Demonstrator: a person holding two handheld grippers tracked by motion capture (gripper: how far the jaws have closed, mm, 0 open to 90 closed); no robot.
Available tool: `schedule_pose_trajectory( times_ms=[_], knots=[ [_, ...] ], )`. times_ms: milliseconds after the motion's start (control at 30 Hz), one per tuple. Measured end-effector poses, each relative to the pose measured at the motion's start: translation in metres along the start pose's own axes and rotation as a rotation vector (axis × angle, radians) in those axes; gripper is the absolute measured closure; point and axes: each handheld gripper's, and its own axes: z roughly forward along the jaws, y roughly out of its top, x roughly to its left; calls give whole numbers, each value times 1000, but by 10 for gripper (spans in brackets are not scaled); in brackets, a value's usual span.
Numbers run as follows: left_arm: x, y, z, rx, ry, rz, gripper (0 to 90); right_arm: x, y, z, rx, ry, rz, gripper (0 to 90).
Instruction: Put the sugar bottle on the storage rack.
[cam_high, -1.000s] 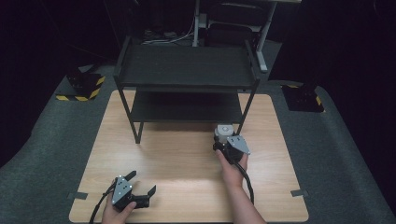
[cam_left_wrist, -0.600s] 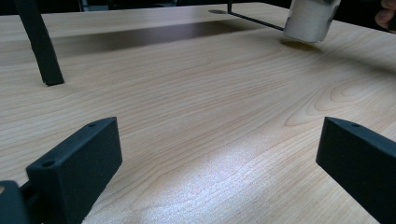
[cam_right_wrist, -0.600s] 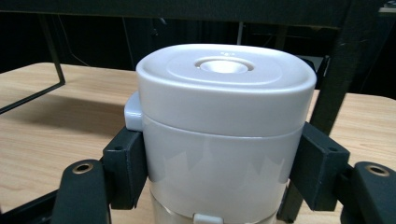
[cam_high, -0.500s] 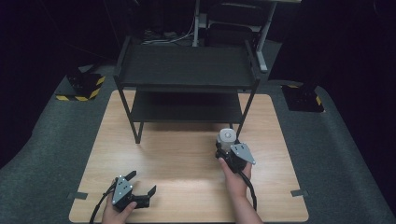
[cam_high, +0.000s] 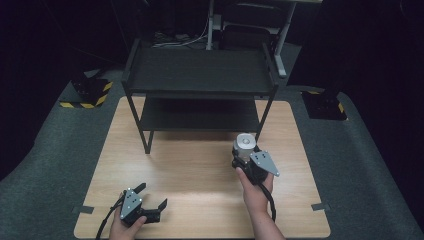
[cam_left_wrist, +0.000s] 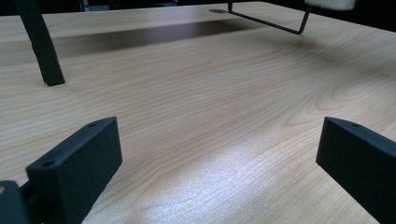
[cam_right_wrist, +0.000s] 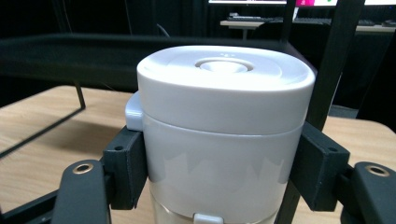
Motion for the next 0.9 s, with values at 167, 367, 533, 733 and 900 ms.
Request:
schedule_pose_trajectory(
  times_ms=[167, 367, 533, 733, 900],
  knots=[
    [0, 0, 0, -3, 1, -3, 4, 1, 22, -3, -11, 10, 4, 310],
    [0, -1, 0, -3, 0, -4, 4, 3, 48, -5, -26, 25, 5, 310],
    [0, 0, 0, -2, -1, -5, 4, 4, 64, -3, -41, 38, -8, 310],
    [1, 0, 0, -2, -3, -6, 4, 4, 84, 4, -59, 54, -11, 310],
    [1, 0, 0, -1, -5, -7, 4, 4, 97, 13, -68, 59, -18, 310]
  ],
)
